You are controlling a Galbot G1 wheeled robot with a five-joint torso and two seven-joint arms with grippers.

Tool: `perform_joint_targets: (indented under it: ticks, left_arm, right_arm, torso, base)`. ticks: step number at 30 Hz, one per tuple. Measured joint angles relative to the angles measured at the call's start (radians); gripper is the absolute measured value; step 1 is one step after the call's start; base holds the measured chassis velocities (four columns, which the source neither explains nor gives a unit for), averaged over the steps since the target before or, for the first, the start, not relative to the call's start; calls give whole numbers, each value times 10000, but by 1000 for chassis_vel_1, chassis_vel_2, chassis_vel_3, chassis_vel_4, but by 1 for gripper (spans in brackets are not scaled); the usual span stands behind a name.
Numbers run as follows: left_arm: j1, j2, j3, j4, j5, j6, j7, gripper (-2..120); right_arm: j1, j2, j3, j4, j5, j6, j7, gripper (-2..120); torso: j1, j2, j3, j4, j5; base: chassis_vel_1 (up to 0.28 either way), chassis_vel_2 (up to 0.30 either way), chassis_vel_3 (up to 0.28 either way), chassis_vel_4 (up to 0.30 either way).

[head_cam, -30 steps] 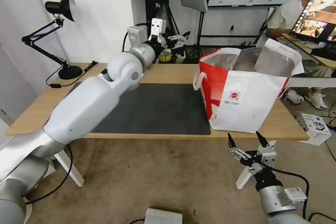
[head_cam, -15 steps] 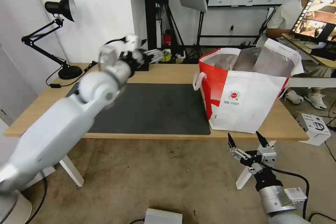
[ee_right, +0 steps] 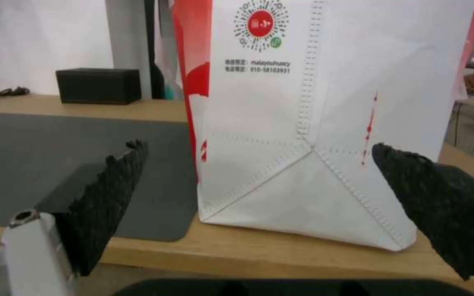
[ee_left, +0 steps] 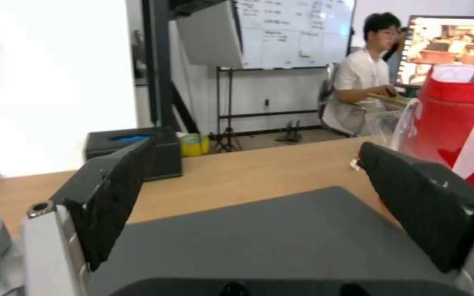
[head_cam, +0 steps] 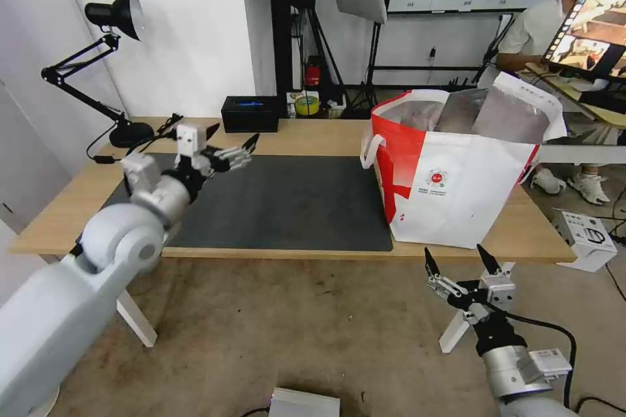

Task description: Pick up the trash from the table and place it into the takeout bag.

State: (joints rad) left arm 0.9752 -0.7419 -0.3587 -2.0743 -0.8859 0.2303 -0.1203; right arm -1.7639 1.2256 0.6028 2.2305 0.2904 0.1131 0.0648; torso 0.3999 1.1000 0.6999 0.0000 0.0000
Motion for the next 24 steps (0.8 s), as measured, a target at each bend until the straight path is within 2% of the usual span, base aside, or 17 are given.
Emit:
perform_joint_targets:
  ticks: [1,4,12,21,24]
  left_arm:
    - [360,-74,-293,-114,153,-18,33,100]
    - [880,-366,-719,-279,460,-68,39,100]
    - [2053,-1220,-1310,-577,1499,-208,67,100]
    - [3489,-1736,-1901,-917,2468,-467,142,100]
    - [4183,-2191,-2182,-1075,3073,-639,207,100]
  right_arm:
    - [1,0,0,0,0,0,0,100]
    - [1,0,-1,0,0,0,0,100]
    - [1,0,-1,0,0,0,0,100]
    - [1,0,-1,0,0,0,0,100]
    - [1,0,0,0,0,0,-1,100]
  torso:
    - [-1,0,0,5,0]
    - [1,0,0,-1,1]
    - [0,0,1,-1,0]
    - [0,0,0,0,1]
    - [1,1,1,0,1]
  base:
    - [0,0,0,0]
    - [0,0,0,0]
    - [0,0,0,0]
    - [0,0,0,0]
    - [0,0,0,0]
